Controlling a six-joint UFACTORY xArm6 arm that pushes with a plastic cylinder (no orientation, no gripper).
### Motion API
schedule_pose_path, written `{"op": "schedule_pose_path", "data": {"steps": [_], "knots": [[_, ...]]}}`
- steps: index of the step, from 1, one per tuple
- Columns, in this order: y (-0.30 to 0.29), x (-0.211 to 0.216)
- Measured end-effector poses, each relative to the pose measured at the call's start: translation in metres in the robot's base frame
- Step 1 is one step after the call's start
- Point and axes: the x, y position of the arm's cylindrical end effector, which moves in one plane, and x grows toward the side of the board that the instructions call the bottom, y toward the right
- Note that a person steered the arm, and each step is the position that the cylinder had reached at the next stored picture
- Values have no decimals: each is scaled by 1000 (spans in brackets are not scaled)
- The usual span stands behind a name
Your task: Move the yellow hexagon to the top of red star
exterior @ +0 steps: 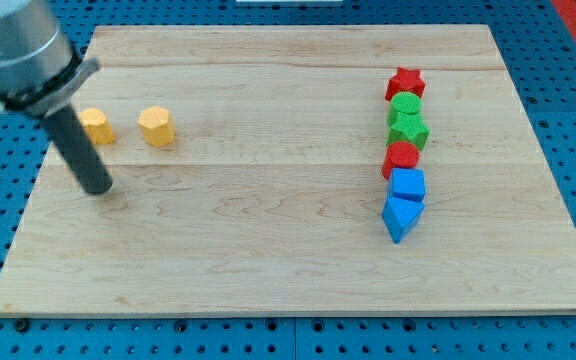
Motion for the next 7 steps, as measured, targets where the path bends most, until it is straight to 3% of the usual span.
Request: {"op": "schedule_pose_path", "data": {"steps": [2, 3, 4, 5, 7], "knots": [[119, -102], [133, -95], [75, -26], [32, -66], [230, -162]]}}
